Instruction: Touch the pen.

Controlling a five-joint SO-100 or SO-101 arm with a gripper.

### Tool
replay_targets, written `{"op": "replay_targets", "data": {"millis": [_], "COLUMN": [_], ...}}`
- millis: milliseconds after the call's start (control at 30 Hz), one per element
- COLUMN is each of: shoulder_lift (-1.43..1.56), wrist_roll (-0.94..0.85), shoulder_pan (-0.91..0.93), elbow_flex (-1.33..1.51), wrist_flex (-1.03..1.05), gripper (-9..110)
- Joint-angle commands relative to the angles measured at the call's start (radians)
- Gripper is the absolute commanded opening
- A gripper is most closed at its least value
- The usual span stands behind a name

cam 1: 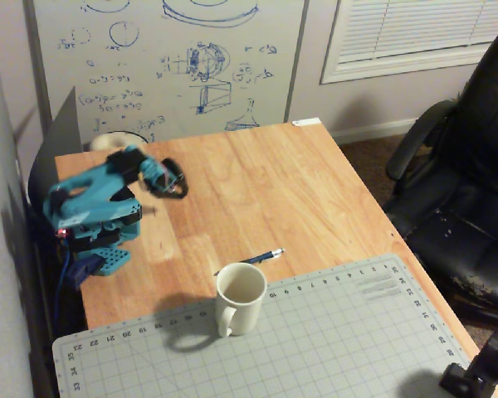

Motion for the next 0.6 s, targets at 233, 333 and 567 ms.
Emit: {"op": "replay_targets", "data": {"millis": [233, 333, 567], "shoulder_lift": [-0.893, -1.051, -1.362], "wrist_roll": [-0.005, -0.005, -0.005], "shoulder_pan": [0.299, 0.387, 0.563], "elbow_flex": [-0.879, -1.039, -1.298], "wrist_flex": [-0.103, -0.103, -0.103], "gripper": [1, 1, 1]}}
